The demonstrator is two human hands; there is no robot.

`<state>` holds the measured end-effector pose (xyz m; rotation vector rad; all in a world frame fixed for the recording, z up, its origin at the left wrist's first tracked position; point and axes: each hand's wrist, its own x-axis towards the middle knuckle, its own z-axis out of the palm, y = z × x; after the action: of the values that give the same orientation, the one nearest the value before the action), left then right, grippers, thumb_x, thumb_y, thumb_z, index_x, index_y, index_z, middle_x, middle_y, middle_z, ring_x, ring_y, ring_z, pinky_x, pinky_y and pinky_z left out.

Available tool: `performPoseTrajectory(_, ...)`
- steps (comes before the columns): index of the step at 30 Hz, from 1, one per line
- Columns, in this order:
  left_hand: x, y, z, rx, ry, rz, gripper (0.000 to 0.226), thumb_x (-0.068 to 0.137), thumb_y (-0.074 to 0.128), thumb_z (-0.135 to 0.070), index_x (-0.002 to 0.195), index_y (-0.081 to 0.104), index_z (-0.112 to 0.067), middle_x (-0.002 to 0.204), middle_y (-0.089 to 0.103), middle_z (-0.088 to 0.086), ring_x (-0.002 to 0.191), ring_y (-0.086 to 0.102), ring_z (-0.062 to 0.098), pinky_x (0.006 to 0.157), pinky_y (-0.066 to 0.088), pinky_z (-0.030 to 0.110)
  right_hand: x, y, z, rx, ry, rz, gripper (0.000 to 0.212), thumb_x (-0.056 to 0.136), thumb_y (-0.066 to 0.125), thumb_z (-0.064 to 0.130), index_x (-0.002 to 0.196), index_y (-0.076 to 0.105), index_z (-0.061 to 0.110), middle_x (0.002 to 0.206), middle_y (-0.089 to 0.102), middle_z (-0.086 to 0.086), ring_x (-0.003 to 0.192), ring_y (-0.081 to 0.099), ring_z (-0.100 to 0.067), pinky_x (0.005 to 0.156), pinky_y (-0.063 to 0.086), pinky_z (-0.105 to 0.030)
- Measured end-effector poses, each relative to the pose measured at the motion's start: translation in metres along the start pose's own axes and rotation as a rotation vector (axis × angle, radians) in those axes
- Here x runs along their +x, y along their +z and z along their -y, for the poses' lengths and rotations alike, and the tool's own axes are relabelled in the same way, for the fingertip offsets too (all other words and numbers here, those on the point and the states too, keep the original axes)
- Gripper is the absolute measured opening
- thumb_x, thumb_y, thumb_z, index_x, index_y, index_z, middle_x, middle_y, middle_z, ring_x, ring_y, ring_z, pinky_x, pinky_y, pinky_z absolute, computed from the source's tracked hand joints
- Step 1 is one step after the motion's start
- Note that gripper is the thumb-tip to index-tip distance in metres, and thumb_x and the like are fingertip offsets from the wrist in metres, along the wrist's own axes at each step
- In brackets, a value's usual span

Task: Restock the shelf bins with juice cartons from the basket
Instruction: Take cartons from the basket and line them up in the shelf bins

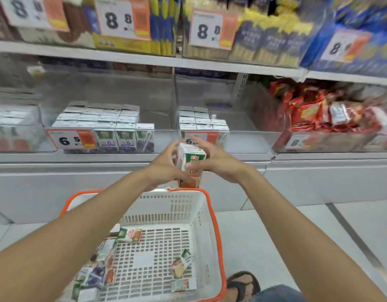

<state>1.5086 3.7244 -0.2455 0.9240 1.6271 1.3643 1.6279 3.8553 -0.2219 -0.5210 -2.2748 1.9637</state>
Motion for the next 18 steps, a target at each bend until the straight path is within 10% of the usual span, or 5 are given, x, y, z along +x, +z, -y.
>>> performPoseTrajectory(4,0.036,0.007,-0.043,0.195,0.208,-0.050,0.121,0.062,0.087,-0.003,0.152,0.013,-0.035,0.125,0.045,-0.031,0.104,0.054,-0.017,0.084,0.053,0.022,0.009,-0.049,0.026,-0.146,-0.143,-0.202,0.049,0.074,0.081,0.005,0.119,0.063,0.011,0.099,0.074,-0.007,0.086,0.070,-0.014,0.075,0.056,-0.032)
performPoseTrajectory(8,0.080,-0.010,-0.063,0.826,0.432,-0.418,0.114,0.059,0.086,-0.052,0.150,0.020,-0.034,0.158,0.021,-0.002,0.144,0.017,0.017,0.115,0.025,0.042,0.031,-0.102,0.032,-0.080,-0.315,-0.522,0.056,0.069,0.086,0.011,0.119,0.062,0.014,0.104,0.071,-0.007,0.089,0.068,-0.012,0.075,0.054,-0.027)
performPoseTrajectory(12,0.117,-0.035,-0.040,1.146,0.213,-0.392,0.128,0.052,0.078,-0.072,0.152,0.005,-0.039,0.161,-0.017,0.003,0.148,-0.013,0.027,0.116,0.017,0.055,0.070,-0.144,0.020,-0.219,-0.361,-0.705,0.060,0.066,0.087,0.022,0.119,0.059,0.019,0.111,0.065,-0.004,0.103,0.063,-0.014,0.084,0.054,-0.032)
performPoseTrajectory(18,0.129,-0.050,-0.014,1.032,0.233,-0.314,0.123,0.048,0.077,-0.074,0.142,-0.002,-0.058,0.162,-0.008,-0.006,0.118,0.059,0.030,0.075,0.058,0.039,0.134,-0.175,-0.005,-0.335,-0.247,-0.570,0.072,0.068,0.087,0.021,0.131,0.053,0.013,0.113,0.059,0.012,0.098,0.057,0.012,0.077,0.042,-0.001)
